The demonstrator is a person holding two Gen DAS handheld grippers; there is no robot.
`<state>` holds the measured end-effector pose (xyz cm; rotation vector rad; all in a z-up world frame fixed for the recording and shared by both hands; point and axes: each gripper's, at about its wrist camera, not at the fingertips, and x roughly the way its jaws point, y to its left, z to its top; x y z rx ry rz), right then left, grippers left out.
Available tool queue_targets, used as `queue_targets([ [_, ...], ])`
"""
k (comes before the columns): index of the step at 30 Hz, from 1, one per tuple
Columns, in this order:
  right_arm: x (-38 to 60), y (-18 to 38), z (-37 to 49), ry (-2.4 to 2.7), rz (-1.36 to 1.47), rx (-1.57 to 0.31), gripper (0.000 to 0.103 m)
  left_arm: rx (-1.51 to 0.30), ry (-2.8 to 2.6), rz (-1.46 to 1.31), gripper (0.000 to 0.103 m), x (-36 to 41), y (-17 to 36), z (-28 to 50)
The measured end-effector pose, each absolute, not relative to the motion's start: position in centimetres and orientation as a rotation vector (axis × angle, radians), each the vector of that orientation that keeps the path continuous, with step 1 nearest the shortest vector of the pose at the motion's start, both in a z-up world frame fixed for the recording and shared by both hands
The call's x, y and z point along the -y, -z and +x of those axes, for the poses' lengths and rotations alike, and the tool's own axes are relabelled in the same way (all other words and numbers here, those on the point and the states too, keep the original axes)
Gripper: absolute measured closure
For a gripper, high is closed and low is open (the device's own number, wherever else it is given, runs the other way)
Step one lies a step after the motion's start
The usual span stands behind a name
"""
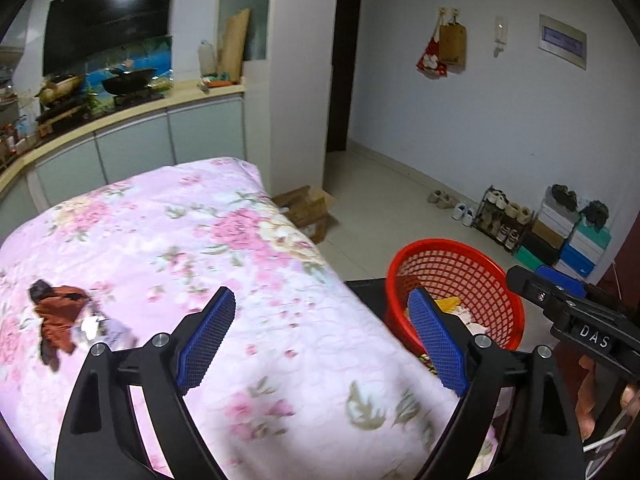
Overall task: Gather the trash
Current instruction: 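Move both tools back over the brown cloth and Watsons bag on the bed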
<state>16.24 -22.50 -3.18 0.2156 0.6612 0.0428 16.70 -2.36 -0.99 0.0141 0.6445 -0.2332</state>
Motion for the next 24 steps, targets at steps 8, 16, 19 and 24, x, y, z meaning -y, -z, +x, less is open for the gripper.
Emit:
queue_targets([
  [8, 19.2, 1.7, 15.7, -0.103, 0.167, -0.627, 0.030, -0.624, 0.149, -0.028, 0.017, -2.2, 0.3, 14.8],
  [16, 16.1, 0.9, 15.4, -0.161, 0.139, -0.614, 0.027, -0.610, 0.053, -0.085, 0.017, -7.3, -0.1, 13.3],
  [19, 14.7, 0.8, 15.5, -0.182, 0.131, -0.612, 0.026, -0.611, 0.014, -0.113, 0.017, -9.5, -0.1, 12.8],
  [24, 12.5, 0.9, 15.7, -0.224, 0.113, -0.617, 0.024, -0.606, -0.064, -0.167, 0.017, -13.6, -0.2, 11.7],
])
